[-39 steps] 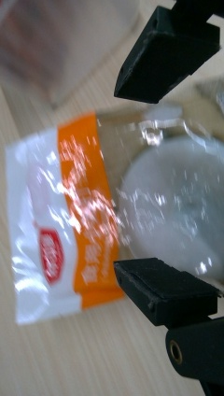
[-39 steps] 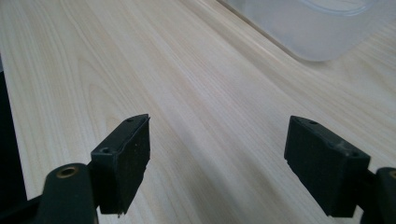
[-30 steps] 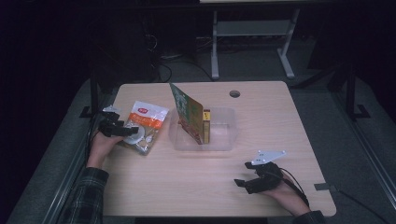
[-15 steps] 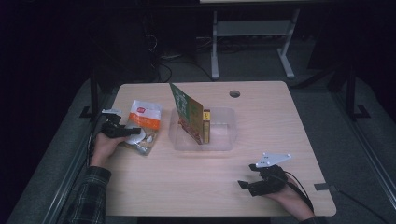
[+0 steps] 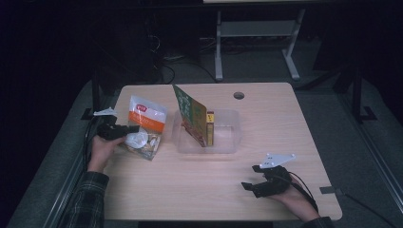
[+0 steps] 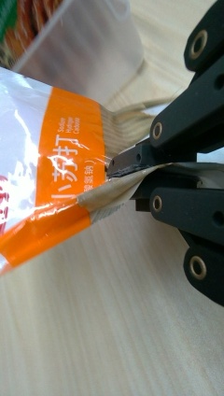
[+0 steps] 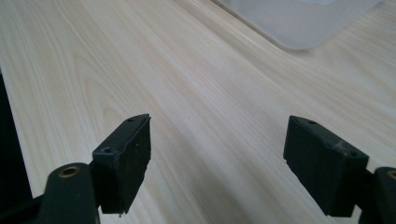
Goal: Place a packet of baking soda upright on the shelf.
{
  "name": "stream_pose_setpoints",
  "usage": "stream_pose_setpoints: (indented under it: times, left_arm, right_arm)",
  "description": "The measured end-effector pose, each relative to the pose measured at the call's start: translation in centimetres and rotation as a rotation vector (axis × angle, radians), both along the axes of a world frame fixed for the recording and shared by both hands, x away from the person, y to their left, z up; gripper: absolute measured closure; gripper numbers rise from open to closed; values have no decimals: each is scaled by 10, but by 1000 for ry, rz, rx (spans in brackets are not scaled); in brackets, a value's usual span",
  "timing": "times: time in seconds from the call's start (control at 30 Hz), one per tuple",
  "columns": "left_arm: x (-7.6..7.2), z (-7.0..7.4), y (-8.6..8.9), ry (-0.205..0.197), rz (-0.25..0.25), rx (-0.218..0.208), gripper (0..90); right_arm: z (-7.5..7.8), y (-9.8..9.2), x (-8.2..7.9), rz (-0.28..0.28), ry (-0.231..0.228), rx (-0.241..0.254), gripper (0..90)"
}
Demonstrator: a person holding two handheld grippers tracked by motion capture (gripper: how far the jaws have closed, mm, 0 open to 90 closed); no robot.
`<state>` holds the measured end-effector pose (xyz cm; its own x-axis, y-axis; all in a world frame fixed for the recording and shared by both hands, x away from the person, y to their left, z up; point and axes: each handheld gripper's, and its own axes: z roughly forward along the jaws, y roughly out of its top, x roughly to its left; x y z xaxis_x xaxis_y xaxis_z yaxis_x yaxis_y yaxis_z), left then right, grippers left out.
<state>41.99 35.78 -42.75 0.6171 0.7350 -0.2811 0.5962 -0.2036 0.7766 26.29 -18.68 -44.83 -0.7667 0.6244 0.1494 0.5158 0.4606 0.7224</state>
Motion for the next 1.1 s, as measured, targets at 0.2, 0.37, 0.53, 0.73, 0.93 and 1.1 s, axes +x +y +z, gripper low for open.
stream_pose_setpoints:
  times: [0.2, 0.37, 0.53, 0.73, 0.93, 1.1]
  left_arm:
    - [-19, 16, 1, -31, -31, -32, 886]
    - [-36, 29, -2, -57, -55, -33, 888]
    - [-53, 43, -5, -80, -75, -35, 889]
    - [-71, 60, -20, -106, -138, -64, 889]
    - [-87, 70, -46, -113, -212, -93, 888]
    - [-98, 69, -74, -118, -274, -113, 888]
  right_arm:
    - [1, 9, 5, 36, -1, 5, 234]
    - [2, 15, 9, 57, 9, 10, 234]
    - [4, 17, 12, 70, 13, 26, 220]
    - [6, 21, 11, 99, 39, 89, 144]
    - [8, 32, 15, 127, 22, 135, 153]
    - [14, 44, 16, 161, -23, 188, 187]
